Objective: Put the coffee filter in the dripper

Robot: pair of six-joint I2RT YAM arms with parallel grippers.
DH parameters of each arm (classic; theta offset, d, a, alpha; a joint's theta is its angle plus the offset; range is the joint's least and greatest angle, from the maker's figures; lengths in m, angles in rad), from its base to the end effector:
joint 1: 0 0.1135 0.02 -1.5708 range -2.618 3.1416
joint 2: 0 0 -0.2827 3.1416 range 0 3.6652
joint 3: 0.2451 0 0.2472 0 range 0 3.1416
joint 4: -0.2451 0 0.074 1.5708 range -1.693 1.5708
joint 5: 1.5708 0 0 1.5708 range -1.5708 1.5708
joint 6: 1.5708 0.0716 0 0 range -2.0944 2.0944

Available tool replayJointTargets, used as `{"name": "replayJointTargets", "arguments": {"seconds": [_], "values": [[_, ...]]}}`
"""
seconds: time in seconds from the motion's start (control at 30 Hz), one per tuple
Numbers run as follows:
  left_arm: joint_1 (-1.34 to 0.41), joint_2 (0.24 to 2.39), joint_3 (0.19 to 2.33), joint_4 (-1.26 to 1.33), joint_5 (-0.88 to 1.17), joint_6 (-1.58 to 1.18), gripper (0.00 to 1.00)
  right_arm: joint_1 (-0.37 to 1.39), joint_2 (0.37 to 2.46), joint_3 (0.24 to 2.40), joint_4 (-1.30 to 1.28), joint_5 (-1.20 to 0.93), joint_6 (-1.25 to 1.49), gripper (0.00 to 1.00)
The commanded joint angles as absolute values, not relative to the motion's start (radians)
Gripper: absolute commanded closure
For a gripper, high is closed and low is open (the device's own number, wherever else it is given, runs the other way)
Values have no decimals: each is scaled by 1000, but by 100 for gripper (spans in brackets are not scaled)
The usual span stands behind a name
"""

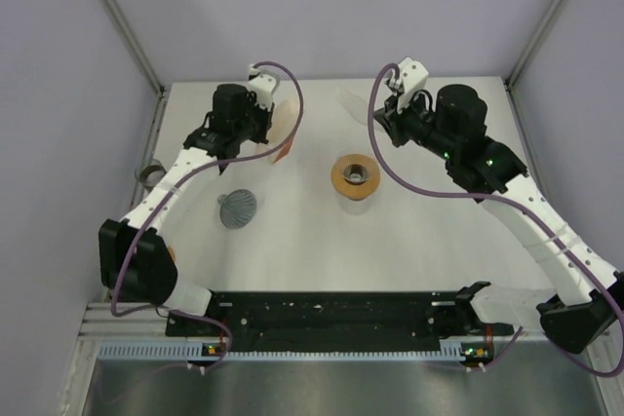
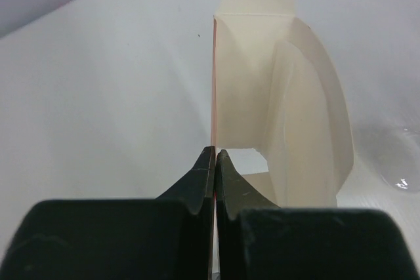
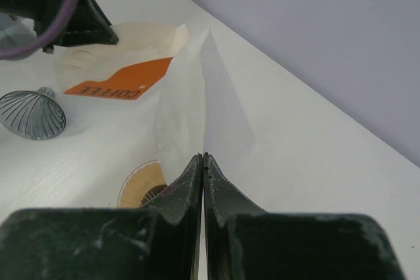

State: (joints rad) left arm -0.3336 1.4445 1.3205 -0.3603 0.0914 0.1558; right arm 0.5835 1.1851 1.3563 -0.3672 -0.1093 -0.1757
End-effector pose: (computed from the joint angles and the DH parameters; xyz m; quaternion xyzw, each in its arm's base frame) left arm 0.3365 -0.1235 0.3562 0.2301 0.8239 -0.0848 0.5109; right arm 0.2311 0.1620 0.4471 -0.3182 0.7040 0.1696 0.6119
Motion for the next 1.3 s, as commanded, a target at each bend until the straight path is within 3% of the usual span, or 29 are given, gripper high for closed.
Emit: {"name": "replayJointTargets", "arguments": {"seconds": [0.0, 0.37, 0.57, 0.77, 1.17, 1.27], "values": [[-316, 1522, 1178, -8, 89, 37, 100, 583, 1155, 1368, -345, -109, -144, 100], [-350, 1623, 967, 520, -127, 70, 100, 583, 1154, 1379, -373, -150, -106, 100], [-457, 1670, 689, 1099, -271, 143, 100, 583, 1167, 1368, -371, -175, -60, 100], [-511, 1690, 635, 1139, -388, 12, 100, 583, 1189, 1368, -370, -233, -12, 100], [-526, 1736, 563, 1281, -385, 5, 100, 583, 1195, 1342, -362, -265, 23, 100], [-526, 1732, 558, 1282, -376, 14, 86, 583, 1192, 1345, -374, -255, 29, 100]]}}
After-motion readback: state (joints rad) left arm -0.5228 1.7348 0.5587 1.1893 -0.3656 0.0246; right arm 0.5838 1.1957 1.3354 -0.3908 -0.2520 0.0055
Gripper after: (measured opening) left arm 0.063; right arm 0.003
